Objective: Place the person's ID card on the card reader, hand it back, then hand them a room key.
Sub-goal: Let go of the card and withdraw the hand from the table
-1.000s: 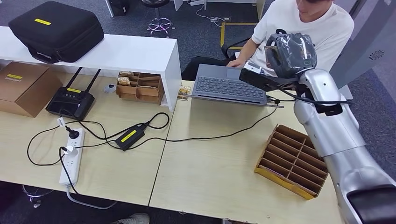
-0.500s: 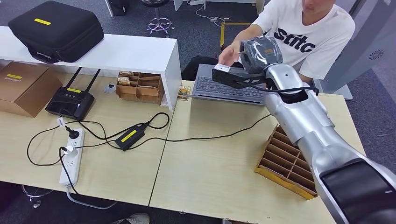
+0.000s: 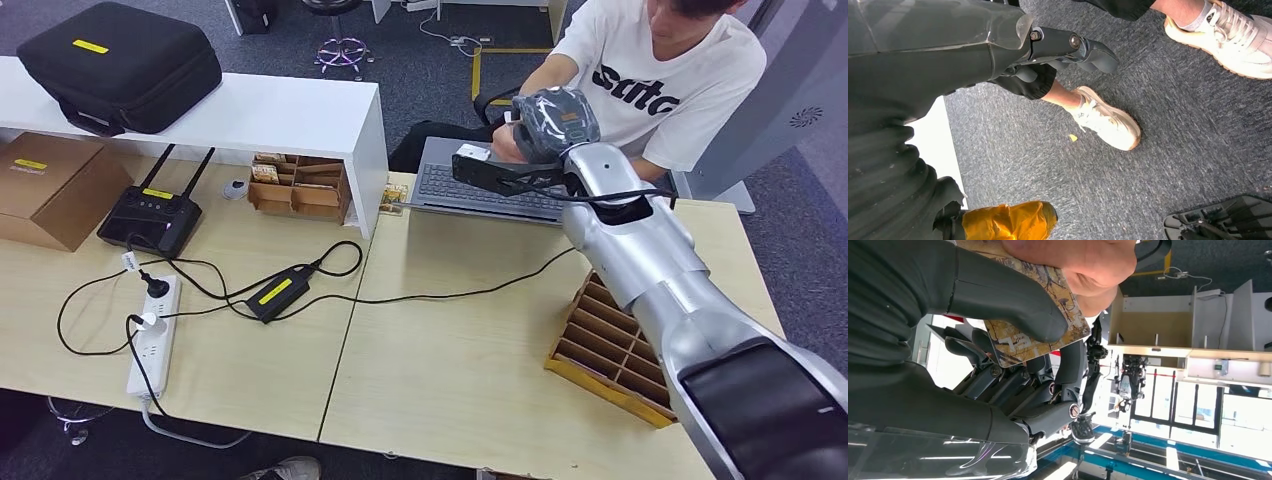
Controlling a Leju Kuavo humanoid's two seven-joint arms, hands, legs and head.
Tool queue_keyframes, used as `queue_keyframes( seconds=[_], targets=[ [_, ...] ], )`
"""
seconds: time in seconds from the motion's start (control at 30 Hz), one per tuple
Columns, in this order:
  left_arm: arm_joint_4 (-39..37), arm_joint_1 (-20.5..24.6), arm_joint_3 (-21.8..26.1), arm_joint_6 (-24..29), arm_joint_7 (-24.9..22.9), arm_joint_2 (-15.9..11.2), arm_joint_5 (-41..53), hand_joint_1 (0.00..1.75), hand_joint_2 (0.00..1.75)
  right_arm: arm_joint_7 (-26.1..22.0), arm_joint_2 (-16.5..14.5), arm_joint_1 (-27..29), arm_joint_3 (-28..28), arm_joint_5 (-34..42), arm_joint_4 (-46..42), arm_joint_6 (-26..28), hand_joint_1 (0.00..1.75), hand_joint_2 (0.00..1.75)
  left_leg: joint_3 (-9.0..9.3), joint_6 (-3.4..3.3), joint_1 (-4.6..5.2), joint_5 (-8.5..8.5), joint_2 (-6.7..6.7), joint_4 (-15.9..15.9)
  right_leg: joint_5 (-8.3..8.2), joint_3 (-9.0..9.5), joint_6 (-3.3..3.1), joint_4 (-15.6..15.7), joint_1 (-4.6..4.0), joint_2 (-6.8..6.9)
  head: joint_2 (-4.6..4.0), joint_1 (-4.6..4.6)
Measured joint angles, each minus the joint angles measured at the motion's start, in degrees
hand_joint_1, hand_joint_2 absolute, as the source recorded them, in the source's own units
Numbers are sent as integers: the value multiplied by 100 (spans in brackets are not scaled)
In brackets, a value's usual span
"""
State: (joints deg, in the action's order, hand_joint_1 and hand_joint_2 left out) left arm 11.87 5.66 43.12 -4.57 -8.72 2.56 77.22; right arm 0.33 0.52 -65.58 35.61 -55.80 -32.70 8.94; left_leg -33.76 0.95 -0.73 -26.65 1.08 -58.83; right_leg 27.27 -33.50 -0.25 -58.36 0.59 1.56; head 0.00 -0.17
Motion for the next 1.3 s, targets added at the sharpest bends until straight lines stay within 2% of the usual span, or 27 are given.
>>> queue_keyframes(
  seconds=[0.1,0.13,0.23,0.27,0.4,0.5,0.7,0.9,0.97,1.13,1.3],
  targets=[
    [0,-1,-1,-1,0,0,1,0,175,-28,0,1,2,34,8,2,175,175,0,0,0,0,0,0,0,0,0,0,0,0,0,1],
    [0,-4,-1,-1,0,0,1,0,175,-66,0,6,2,80,16,8,139,175,0,0,0,0,0,0,0,-1,0,0,0,0,0,1],
    [0,-15,-2,4,0,-1,-14,0,175,-281,3,62,-40,416,45,-32,8,175,-1,0,0,-1,1,0,0,-4,0,1,0,-1,0,0],
    [0,-23,-2,14,1,-1,-39,0,175,-416,17,107,-114,699,38,-135,0,175,-1,0,0,-1,1,0,0,-4,0,1,0,-1,0,0],
    [0,-95,0,64,73,-21,-210,0,175,-1022,270,279,-727,2223,-51,-753,0,175,-1,0,1,0,-4,-2,0,-3,0,4,1,5,0,0],
    [0,-173,14,93,131,-48,-307,0,175,-1300,594,336,-1223,2987,-82,-1003,0,175,-3,-1,1,-1,-17,-4,0,2,1,9,1,17,0,1],
    [0,-247,90,98,138,-105,-390,0,175,-1582,1340,529,-2111,3738,-85,-1047,0,175,-10,-8,6,-6,-22,-7,-2,2,4,15,7,21,0,1],
    [0,-242,160,121,119,-137,-445,0,175,-1637,1915,812,-2741,4208,-83,-923,0,175,-9,-9,6,-7,-26,-8,0,-4,6,15,8,24,0,-2],
    [0,-245,185,141,111,-142,-467,0,175,-1672,2166,998,-3062,4600,-62,-958,0,175,-12,-10,5,-6,-49,-8,4,1,10,17,8,46,0,0],
    [0,-284,284,173,75,-151,-512,0,175,-2043,2783,1815,-4310,5937,101,-1760,0,175,-23,-18,6,-13,-75,-8,10,10,16,25,8,70,0,0],
    [0,-316,358,198,67,-168,-559,0,175,-2197,3171,2678,-5420,6652,218,-2288,0,175,-27,-27,9,-22,-67,-8,14,0,22,26,12,63,0,-2]
  ],
)
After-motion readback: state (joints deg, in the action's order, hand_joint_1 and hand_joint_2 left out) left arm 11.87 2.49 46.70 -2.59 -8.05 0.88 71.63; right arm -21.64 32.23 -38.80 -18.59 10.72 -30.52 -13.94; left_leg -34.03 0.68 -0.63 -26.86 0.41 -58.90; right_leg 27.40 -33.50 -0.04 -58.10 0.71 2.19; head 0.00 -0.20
